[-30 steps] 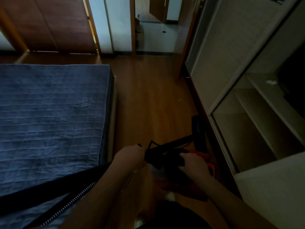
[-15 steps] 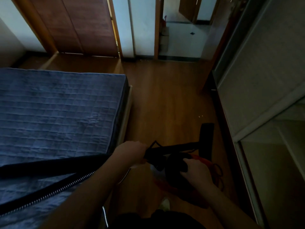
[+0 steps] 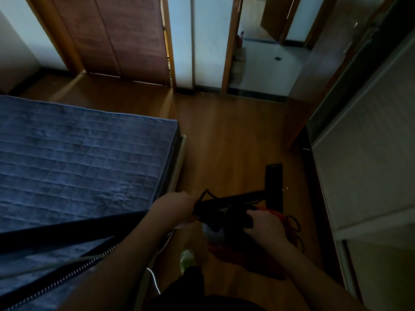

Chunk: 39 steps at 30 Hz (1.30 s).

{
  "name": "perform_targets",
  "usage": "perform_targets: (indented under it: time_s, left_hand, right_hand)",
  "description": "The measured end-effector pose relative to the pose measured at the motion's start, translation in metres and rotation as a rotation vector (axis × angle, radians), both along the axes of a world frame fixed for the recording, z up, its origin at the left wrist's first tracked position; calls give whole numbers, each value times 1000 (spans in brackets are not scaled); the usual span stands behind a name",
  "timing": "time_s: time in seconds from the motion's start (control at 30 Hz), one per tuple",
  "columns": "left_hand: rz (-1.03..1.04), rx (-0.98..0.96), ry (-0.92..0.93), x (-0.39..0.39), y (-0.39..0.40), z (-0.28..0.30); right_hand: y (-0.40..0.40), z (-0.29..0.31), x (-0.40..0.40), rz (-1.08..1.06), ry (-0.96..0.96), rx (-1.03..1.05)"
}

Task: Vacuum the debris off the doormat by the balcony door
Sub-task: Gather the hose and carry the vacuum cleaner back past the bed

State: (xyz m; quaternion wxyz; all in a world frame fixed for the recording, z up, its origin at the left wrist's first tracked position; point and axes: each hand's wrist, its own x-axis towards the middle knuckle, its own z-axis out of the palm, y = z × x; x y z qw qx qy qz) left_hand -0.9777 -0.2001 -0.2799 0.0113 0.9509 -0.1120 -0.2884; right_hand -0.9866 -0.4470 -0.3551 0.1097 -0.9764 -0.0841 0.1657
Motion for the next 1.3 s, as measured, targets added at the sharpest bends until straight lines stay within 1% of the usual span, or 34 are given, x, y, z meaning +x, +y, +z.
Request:
perform_targets:
  time_s: [0.27,0.47,0.73,0.87,0.93,1.07,1.23,1.3]
  left_hand:
    - [-57,-32,-14,131,38,13]
    - [-83,-23,-17,236,45,15]
    - [6,-14,49,388,20,-3]
    - [55,23,96,456,9,2]
    - [71,22,100,486,7,6]
    - [103,8,65,536,18,4]
    - [170,-17,119,605,43,-4]
    - [179,-26,111,638,56,-10]
  right_hand:
    - [32,13,128,-7,-57,-39]
    - [36,22,223,-46,-46,-27]
    - [14,1,369,-31,17,-19]
    - [5,2,439,24,63,-6]
    - [2,5,477,49,38,-4]
    - [11,9,536,90,12,7]
    - [33,5,618,118,3,-5]
    - [50,1,654,133,16,-13]
